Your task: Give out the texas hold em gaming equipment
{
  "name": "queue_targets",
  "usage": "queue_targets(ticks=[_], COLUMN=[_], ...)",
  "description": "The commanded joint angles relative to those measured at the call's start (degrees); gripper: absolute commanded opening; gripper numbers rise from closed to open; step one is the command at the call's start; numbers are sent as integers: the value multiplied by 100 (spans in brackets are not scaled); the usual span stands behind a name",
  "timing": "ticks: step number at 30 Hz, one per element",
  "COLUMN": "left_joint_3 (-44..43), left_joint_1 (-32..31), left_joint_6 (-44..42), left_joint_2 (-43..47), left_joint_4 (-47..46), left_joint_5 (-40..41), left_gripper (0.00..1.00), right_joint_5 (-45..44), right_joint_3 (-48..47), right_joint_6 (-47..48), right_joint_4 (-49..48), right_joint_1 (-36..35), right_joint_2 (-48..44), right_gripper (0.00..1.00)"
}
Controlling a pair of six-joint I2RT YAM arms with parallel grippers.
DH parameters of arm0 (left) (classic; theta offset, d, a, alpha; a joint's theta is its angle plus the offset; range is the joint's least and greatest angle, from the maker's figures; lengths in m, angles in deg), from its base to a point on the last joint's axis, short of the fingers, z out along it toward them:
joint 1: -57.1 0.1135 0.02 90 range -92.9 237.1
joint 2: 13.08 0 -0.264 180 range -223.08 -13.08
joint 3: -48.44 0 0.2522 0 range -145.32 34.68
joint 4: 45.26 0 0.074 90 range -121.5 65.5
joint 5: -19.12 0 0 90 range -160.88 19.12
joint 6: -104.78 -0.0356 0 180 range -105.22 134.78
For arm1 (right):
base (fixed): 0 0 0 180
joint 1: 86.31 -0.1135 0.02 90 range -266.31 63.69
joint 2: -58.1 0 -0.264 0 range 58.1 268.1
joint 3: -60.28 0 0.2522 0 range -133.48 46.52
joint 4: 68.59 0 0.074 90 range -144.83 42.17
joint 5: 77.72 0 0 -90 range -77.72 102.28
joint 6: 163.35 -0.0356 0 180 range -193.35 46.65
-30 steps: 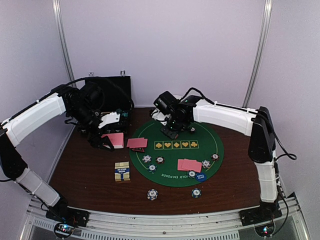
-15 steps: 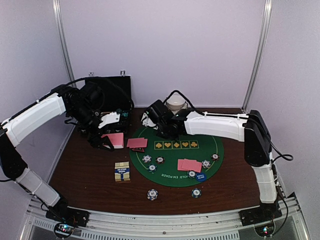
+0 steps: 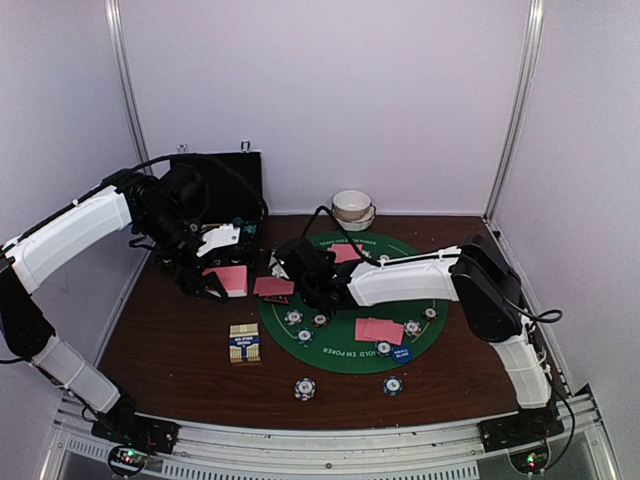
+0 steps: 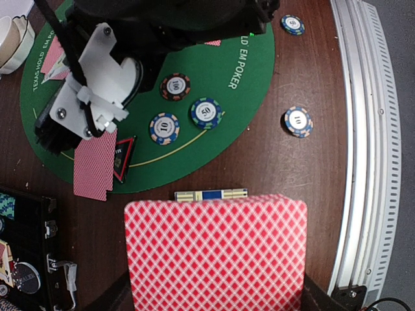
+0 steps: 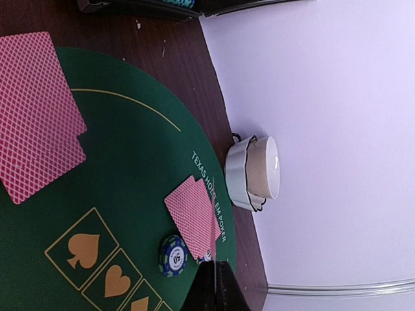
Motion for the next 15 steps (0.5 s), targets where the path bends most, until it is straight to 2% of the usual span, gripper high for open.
queue_targets(ticks=[1, 15], left_joint_3=[-128, -47], left_joint_1=[38, 38], left_joint_6=[-41, -51], left_joint_2=[118, 158], left_joint_4=[3, 10], left_joint_5=[-40, -24], left_gripper=[30, 29], right_joint_5=[59, 354], right_joint_3=[-70, 12], right_joint_6=[-102, -429], right_joint_4=[-9, 163], right_joint_1=[16, 124], right_joint_2=[180, 532], right_gripper=[0, 0])
